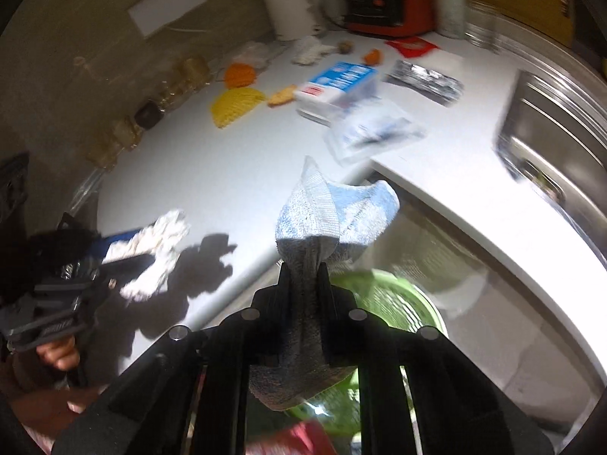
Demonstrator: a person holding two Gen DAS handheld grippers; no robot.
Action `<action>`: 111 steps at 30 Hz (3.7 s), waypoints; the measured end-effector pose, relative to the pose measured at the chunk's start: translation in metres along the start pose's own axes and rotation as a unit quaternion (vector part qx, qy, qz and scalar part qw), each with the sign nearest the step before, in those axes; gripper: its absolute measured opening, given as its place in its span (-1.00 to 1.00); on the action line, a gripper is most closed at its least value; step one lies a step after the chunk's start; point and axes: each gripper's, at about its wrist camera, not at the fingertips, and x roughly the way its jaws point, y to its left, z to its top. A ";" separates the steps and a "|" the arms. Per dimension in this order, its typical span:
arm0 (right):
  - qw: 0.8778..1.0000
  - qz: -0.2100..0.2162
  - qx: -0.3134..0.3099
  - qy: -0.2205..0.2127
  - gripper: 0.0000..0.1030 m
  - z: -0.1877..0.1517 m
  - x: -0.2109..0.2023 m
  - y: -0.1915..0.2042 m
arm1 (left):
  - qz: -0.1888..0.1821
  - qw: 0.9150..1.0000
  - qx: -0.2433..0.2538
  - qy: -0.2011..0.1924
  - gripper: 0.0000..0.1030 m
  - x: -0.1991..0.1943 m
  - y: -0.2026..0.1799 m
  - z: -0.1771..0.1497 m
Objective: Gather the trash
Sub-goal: 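Drop the tissue into the green basket with the left gripper while the right drops the wrapper, then grasp the yellow foam net with the left gripper while the right grasps the bread crust, then drop the yellow foam net into the green basket with the left gripper while the right drops the crust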
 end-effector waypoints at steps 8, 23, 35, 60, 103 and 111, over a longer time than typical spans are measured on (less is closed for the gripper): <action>0.996 -0.035 0.078 0.024 -0.73 -0.066 -0.023 -0.052 | -0.065 0.993 0.085 0.054 -0.34 0.053 -0.063 0.007; 0.996 -0.015 0.079 0.024 -0.46 -0.068 -0.008 -0.045 | -0.051 0.995 0.061 0.068 0.54 0.065 -0.053 0.019; 0.997 -0.042 0.063 -0.014 0.95 -0.038 -0.018 -0.034 | -0.030 0.999 0.031 0.027 0.72 0.044 -0.024 0.033; 0.998 -0.039 0.006 -0.039 0.95 0.140 0.078 -0.024 | 0.122 0.983 -0.129 -0.035 0.86 0.084 0.197 0.115; 0.985 0.023 -0.128 0.116 -0.91 0.264 0.242 0.050 | 0.148 0.975 -0.156 -0.053 -0.63 0.092 0.215 0.131; 0.987 0.038 -0.137 0.070 -0.92 0.249 0.201 0.057 | 0.149 0.975 -0.153 -0.055 -0.63 0.078 0.204 0.124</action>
